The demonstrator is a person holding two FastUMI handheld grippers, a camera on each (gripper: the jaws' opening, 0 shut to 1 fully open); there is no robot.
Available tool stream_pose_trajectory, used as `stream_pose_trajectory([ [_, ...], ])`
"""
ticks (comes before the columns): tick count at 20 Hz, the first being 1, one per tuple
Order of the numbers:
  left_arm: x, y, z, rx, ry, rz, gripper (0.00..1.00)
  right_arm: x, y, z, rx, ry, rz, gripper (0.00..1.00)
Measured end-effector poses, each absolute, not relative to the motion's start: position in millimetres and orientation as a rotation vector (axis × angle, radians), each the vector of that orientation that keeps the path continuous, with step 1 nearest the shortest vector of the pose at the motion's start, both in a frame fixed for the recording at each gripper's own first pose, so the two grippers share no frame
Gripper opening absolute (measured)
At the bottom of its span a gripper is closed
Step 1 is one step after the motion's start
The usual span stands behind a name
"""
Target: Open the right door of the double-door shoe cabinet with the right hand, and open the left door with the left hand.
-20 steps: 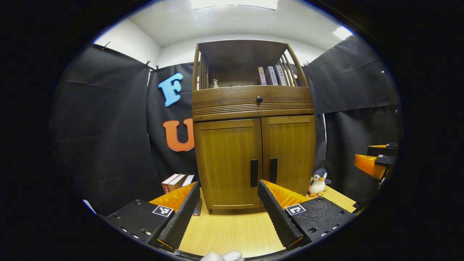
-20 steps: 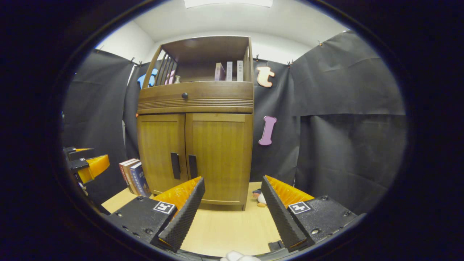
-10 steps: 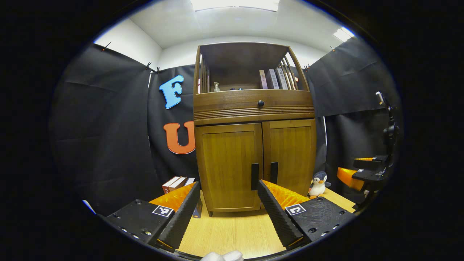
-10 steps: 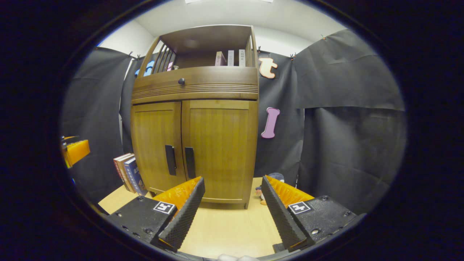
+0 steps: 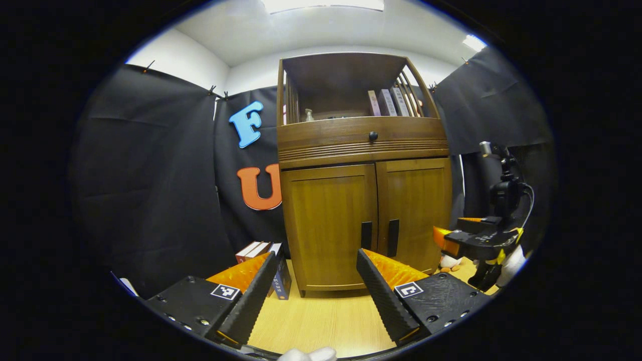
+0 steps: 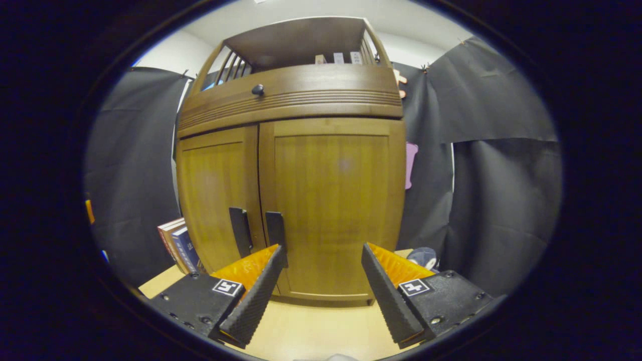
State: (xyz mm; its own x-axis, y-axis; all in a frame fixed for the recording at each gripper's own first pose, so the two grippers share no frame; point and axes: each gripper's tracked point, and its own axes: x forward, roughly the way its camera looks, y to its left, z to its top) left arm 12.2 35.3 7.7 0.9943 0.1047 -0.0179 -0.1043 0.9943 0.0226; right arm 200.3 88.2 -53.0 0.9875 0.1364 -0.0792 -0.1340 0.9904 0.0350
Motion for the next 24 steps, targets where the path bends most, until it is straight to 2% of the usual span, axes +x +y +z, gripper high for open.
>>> stream_pose_trajectory([
  [4, 9.2, 38.5, 11.4, 0.014, 0.032, 0.147, 0.96, 245.1, 109.8, -62.0, 0.024, 0.109, 0.155, 1.00],
  [12, -5.2, 48.3, 5.5, 0.019, 0.084, 0.226, 0.96, 299.8, 173.9, -88.2, -0.021, 0.159, 0.219, 0.92],
  [14, -11.8, 55.4, 3.7, 0.021, 0.088, 0.243, 0.96, 308.3, 183.0, -92.7, -0.021, 0.171, 0.220, 0.82],
  [19, -21.4, 67.3, 0.1, 0.019, 0.100, 0.277, 0.96, 324.5, 195.4, -93.1, -0.014, 0.179, 0.198, 0.71],
  [20, -24.9, 70.6, 0.6, 0.018, 0.100, 0.282, 0.96, 325.6, 195.5, -93.0, -0.008, 0.183, 0.193, 0.66],
  [21, -26.4, 72.2, 1.4, 0.017, 0.098, 0.286, 1.00, 328.6, 195.4, -92.8, -0.006, 0.183, 0.182, 0.64],
  [22, -29.5, 73.5, 1.5, 0.016, 0.095, 0.287, 0.96, 330.4, 193.5, -92.7, -0.008, 0.182, 0.171, 0.56],
  [24, -33.4, 76.3, 2.4, 0.021, 0.092, 0.289, 0.96, 331.1, 190.3, -92.3, -0.004, 0.180, 0.156, 0.46],
])
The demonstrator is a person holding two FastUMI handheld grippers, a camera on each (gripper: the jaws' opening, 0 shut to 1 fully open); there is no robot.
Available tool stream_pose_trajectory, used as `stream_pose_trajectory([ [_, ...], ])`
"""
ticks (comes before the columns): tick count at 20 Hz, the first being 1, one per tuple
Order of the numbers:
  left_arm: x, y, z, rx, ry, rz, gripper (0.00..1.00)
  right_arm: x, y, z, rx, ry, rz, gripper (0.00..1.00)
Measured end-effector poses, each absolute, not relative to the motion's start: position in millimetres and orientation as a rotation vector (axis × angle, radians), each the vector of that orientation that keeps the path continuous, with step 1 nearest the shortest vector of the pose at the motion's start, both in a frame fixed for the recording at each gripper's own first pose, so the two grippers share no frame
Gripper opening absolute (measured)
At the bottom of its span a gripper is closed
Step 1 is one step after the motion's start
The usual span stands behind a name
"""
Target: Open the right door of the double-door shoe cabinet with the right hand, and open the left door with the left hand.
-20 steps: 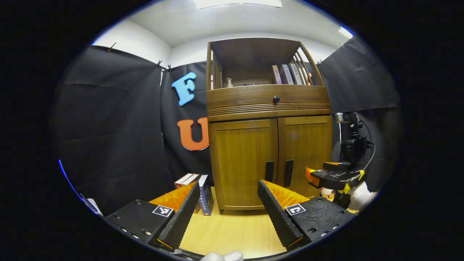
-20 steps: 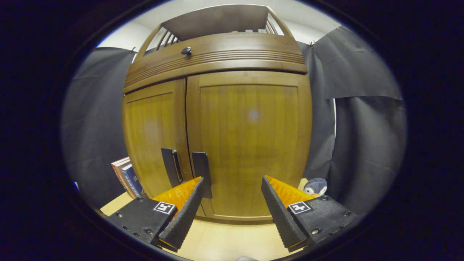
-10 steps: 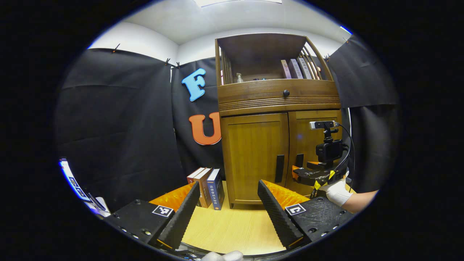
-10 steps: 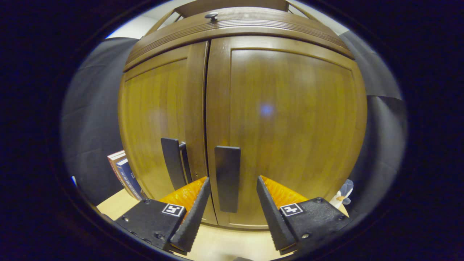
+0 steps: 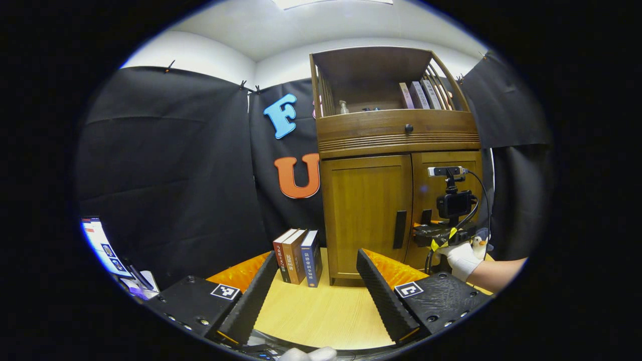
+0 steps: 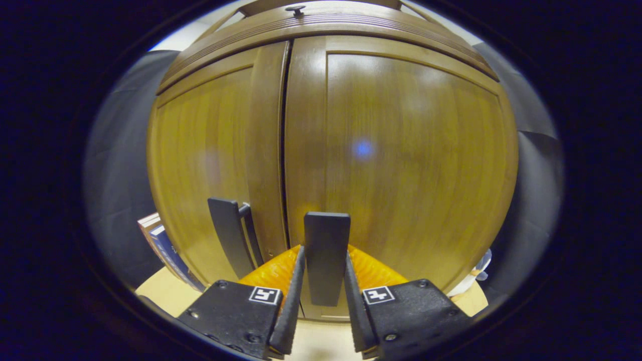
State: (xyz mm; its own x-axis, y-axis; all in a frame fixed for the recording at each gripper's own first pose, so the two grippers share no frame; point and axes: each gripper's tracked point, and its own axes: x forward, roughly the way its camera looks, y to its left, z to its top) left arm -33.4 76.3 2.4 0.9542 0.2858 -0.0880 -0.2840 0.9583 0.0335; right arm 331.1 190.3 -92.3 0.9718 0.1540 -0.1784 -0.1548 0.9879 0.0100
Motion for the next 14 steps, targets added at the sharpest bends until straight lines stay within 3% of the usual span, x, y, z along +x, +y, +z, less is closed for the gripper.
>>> stream_pose_trajectory([
  [4, -39.4, 81.2, 0.2, 0.019, 0.089, 0.289, 0.96, 325.7, 190.1, -91.9, 0.019, 0.201, 0.186, 0.35],
  [14, -48.7, 72.3, -2.4, 0.005, 0.064, 0.220, 0.96, 258.4, 169.5, -99.4, 0.000, 0.222, 0.283, 0.29],
])
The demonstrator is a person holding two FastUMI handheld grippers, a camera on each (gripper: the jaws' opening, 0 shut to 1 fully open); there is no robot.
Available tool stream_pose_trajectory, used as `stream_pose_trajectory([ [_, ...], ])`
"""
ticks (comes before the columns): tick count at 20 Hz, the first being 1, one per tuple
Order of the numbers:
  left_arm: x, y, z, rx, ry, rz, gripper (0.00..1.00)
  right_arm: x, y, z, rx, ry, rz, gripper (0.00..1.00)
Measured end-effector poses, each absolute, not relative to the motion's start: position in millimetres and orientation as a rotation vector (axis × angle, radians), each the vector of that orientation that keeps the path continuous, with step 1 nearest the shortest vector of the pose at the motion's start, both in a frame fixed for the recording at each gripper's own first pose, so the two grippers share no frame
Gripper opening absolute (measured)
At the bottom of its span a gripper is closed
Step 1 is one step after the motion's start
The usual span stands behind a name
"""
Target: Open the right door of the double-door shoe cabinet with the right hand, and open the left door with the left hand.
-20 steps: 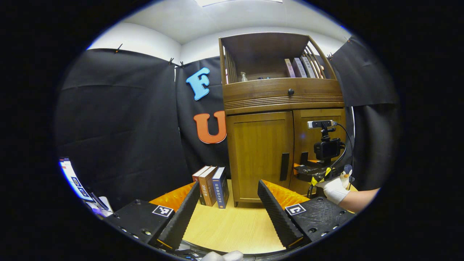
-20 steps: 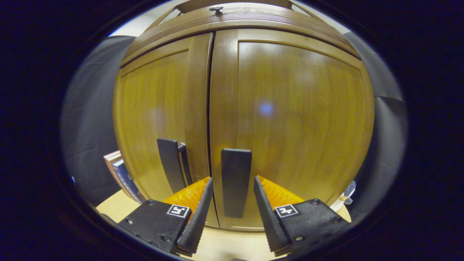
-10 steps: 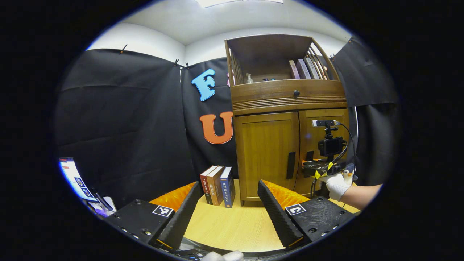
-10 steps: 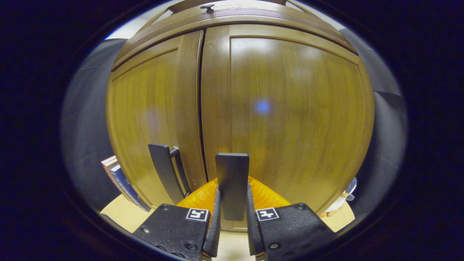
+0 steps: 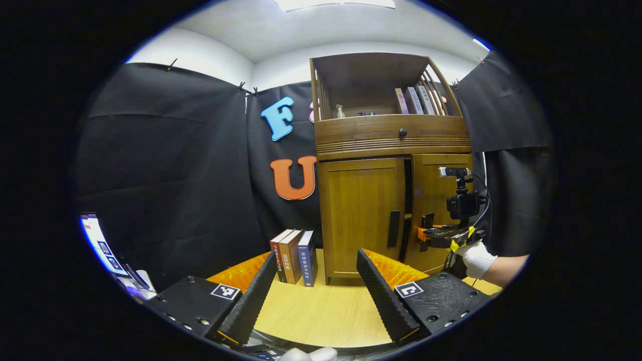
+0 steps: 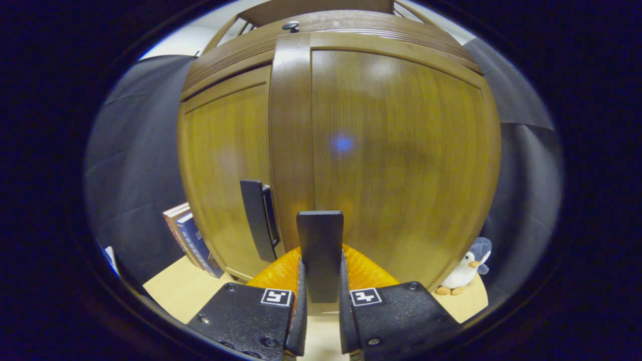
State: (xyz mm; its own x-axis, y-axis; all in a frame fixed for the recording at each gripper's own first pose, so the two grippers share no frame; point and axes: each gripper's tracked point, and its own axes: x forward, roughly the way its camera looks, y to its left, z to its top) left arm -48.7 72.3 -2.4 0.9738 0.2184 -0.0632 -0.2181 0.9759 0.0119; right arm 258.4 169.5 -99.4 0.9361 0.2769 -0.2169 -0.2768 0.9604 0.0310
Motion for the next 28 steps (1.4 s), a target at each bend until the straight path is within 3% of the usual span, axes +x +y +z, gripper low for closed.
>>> stream_pose_trajectory([
  [7, -41.2, 51.8, -7.7, 0.003, 0.057, 0.114, 0.96, 191.0, 124.3, -104.2, 0.021, 0.236, 0.275, 0.28],
  [8, -39.5, 48.2, -8.5, 0.003, 0.055, 0.096, 1.00, 184.5, 117.0, -106.0, 0.028, 0.236, 0.265, 0.28],
  [9, -38.1, 44.2, -8.6, 0.003, 0.052, 0.081, 0.96, 173.5, 106.7, -104.5, 0.033, 0.234, 0.250, 0.28],
  [15, -24.6, 12.0, -11.0, -0.010, 0.060, -0.033, 0.96, 134.4, 47.3, -109.5, 0.066, 0.228, 0.131, 0.23],
  [22, -15.1, -37.5, -12.1, 0.008, 0.040, -0.168, 0.96, 117.1, -33.9, -113.5, 0.092, 0.218, -0.026, 0.07],
  [23, -13.1, -43.8, -12.1, 0.010, 0.039, -0.180, 1.00, 117.7, -44.6, -113.5, 0.093, 0.219, -0.029, 0.05],
  [24, -11.9, -51.8, -12.0, 0.012, 0.039, -0.188, 0.96, 117.6, -53.3, -113.7, 0.099, 0.221, -0.028, 0.04],
  [27, -5.5, -73.1, -6.8, 0.018, 0.033, -0.202, 1.00, 119.7, -76.2, -111.7, 0.117, 0.226, 0.002, 0.04],
  [28, -2.0, -80.0, -6.4, 0.020, 0.030, -0.201, 0.96, 120.9, -81.1, -112.8, 0.118, 0.224, 0.022, 0.04],
])
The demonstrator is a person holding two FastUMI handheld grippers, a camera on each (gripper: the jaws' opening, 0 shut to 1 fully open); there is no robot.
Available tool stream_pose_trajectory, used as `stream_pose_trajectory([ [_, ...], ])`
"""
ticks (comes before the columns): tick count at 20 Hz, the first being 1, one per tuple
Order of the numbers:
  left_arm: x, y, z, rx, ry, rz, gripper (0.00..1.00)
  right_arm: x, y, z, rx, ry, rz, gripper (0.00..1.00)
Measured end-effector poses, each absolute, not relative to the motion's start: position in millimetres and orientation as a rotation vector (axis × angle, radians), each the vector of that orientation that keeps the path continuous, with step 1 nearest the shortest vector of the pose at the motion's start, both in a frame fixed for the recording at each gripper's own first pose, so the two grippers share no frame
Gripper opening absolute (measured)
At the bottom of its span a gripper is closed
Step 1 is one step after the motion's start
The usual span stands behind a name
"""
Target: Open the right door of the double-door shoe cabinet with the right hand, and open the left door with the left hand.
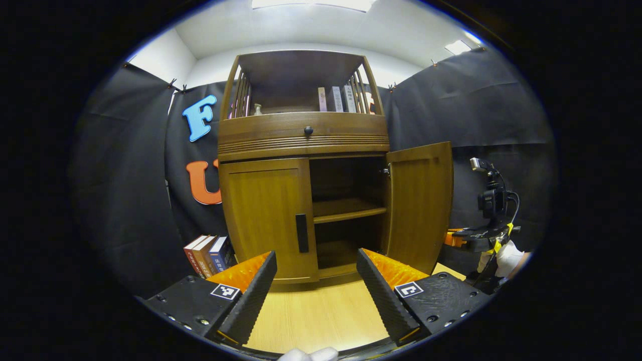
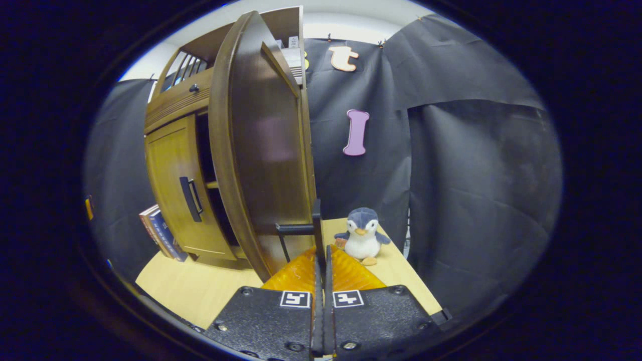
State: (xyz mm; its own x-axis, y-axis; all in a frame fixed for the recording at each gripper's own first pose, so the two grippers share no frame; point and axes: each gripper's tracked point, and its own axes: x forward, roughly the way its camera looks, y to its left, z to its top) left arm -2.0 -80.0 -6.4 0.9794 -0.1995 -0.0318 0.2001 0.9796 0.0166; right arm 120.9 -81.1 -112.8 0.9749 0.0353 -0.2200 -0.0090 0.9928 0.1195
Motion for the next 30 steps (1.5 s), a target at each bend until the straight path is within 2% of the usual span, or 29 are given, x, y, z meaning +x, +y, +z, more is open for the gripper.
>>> stream_pose_trajectory([
  [13, 4.8, -177.7, 9.5, 0.010, 0.028, -0.109, 0.96, 134.4, -126.3, -108.0, 0.025, 0.261, 0.308, 0.04],
  [16, 0.5, -187.2, 10.9, 0.003, 0.024, -0.080, 0.96, 133.9, -127.4, -108.4, -0.011, 0.257, 0.341, 0.04],
  [17, 0.9, -188.6, 10.1, 0.000, 0.026, -0.072, 1.00, 133.8, -127.5, -108.2, -0.011, 0.257, 0.347, 0.04],
  [18, 1.0, -188.6, 9.4, -0.002, 0.027, -0.065, 0.96, 134.2, -128.2, -108.9, -0.010, 0.257, 0.351, 0.04],
  [23, 8.6, -186.8, 7.8, -0.005, 0.037, -0.064, 0.96, 129.1, -128.6, -107.6, -0.031, 0.258, 0.388, 0.06],
  [25, 13.0, -182.7, 10.0, -0.001, 0.031, -0.073, 0.96, 125.3, -136.0, -106.8, -0.056, 0.249, 0.374, 0.09],
  [26, 13.4, -181.1, 10.6, -0.001, 0.027, -0.079, 0.96, 121.9, -138.3, -107.0, -0.065, 0.244, 0.366, 0.20],
  [27, 14.9, -178.3, 11.7, -0.001, 0.024, -0.087, 0.96, 118.6, -142.1, -106.4, -0.075, 0.241, 0.353, 0.16],
  [30, 20.4, -165.5, 12.2, -0.006, 0.018, -0.108, 0.96, 103.2, -158.0, -94.6, -0.083, 0.210, 0.281, 0.50],
])
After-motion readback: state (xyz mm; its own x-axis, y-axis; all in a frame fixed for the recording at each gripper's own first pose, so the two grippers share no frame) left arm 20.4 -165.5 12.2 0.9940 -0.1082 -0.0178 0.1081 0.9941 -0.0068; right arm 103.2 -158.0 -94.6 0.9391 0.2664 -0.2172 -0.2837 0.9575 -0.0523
